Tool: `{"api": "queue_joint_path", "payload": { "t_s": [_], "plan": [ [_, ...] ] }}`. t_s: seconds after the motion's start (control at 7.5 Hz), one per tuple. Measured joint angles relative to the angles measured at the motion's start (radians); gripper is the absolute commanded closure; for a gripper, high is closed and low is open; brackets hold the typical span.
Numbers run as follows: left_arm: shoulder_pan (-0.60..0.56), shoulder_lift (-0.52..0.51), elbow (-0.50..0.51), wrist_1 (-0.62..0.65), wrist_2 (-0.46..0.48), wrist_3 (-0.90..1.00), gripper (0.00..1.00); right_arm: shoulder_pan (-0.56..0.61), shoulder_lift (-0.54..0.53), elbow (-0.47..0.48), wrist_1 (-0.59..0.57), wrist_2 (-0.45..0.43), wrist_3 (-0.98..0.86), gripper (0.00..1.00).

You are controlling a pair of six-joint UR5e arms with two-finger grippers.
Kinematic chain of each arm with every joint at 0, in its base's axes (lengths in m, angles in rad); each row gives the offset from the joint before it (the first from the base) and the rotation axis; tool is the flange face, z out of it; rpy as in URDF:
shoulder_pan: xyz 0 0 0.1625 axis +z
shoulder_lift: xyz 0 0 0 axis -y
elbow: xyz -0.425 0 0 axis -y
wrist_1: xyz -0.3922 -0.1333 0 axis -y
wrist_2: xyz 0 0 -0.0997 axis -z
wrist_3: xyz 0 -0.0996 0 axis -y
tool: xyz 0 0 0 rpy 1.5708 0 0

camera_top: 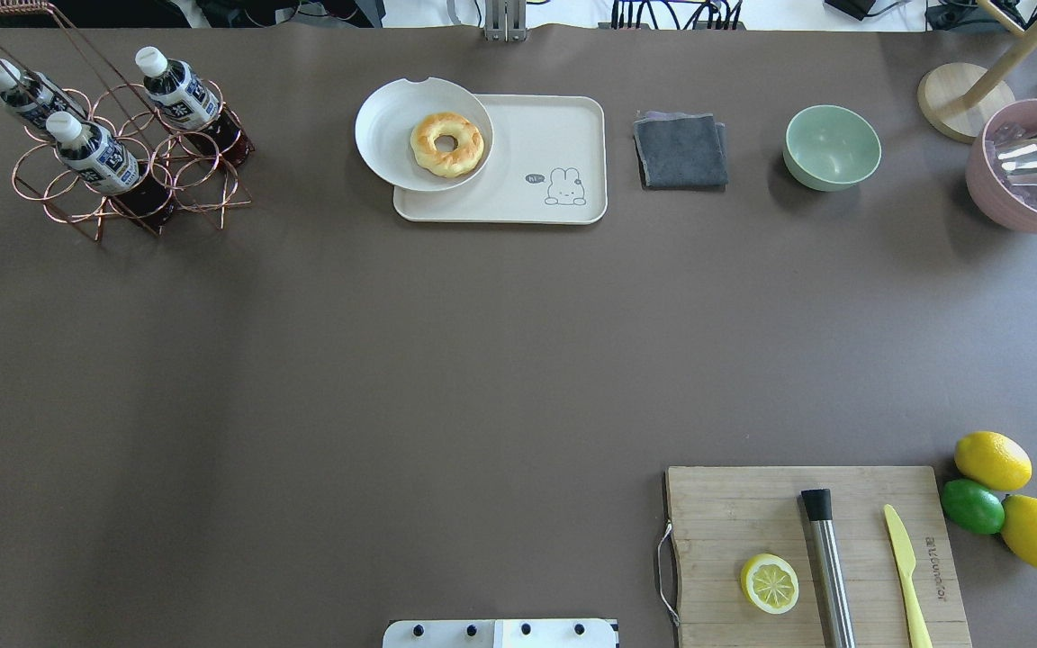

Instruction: Place tea on tray

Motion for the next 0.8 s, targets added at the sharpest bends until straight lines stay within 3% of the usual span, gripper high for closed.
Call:
{"api": "queue_joint_path", "payload": {
  "t_s": [0.13, 0.53, 0.8],
  "plan": [
    [-0.001, 0.001, 0.008, -0.024, 0.000, 0.002, 0.01, 0.000, 0.000, 0.001, 0.010, 0.000, 0.001, 0.00],
    [-0.002, -0.008, 0.022, -0.131, 0.004, 0.001, 0.01, 0.002, 0.001, -0.002, 0.201, 0.019, 0.016, 0.00],
    [-0.002, -0.032, 0.017, -0.178, 0.006, -0.004, 0.02, 0.019, 0.022, 0.007, 0.270, 0.038, 0.050, 0.00]
  ]
}}
